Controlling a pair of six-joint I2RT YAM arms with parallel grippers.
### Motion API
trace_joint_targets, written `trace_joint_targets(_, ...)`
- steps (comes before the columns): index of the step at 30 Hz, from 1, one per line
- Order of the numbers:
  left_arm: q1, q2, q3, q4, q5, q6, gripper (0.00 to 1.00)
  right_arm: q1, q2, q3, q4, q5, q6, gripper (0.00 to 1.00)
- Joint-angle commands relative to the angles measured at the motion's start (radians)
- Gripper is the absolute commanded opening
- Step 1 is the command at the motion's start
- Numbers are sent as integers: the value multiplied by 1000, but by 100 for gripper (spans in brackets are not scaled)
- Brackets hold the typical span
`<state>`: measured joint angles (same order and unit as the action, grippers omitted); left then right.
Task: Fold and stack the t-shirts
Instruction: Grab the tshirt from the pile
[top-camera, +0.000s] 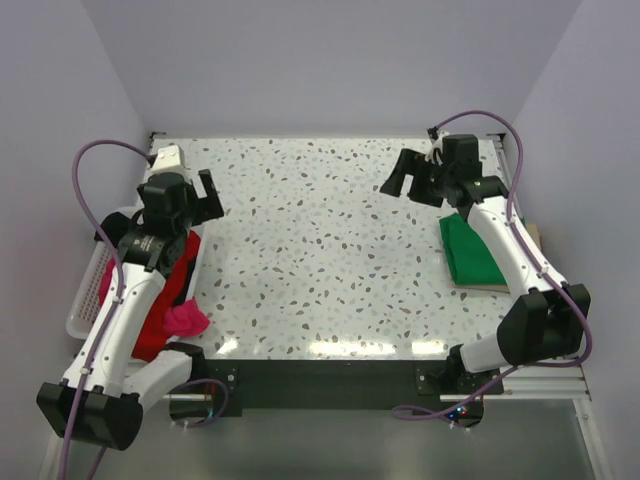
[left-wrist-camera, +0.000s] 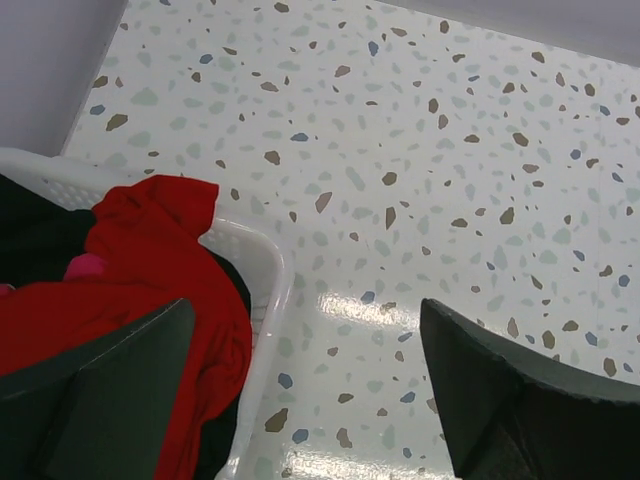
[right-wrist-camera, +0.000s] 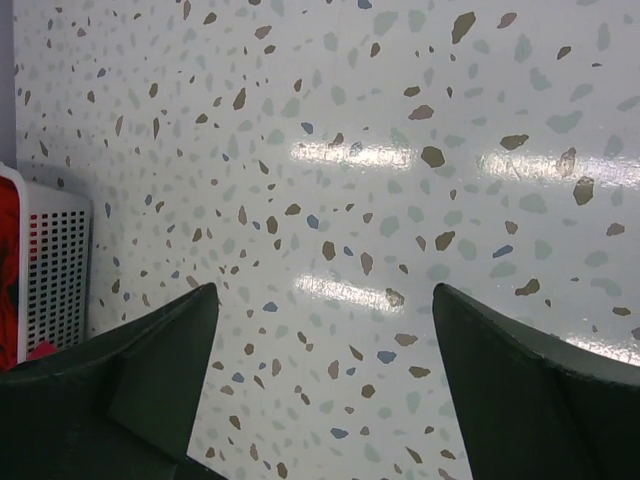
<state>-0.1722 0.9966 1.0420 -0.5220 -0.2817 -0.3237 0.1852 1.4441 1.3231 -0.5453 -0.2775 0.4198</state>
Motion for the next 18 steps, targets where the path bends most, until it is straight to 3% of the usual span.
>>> trace_joint_targets(1, 3, 10, 41, -1, -106, -41, 100, 5, -36, -5, 41, 31, -4, 91)
trace_joint_targets(5, 3, 5, -3, -1, -154, -81, 100, 3, -18, -5, 45, 38, 2, 91)
trace_joint_targets(10, 20, 46, -45, -50, -309, -167, 100, 2, 5, -4, 68, 41, 26, 91)
trace_joint_targets(18, 171, 186, -86, -32, -209, -187, 100, 5, 56, 22, 93, 41, 42, 91)
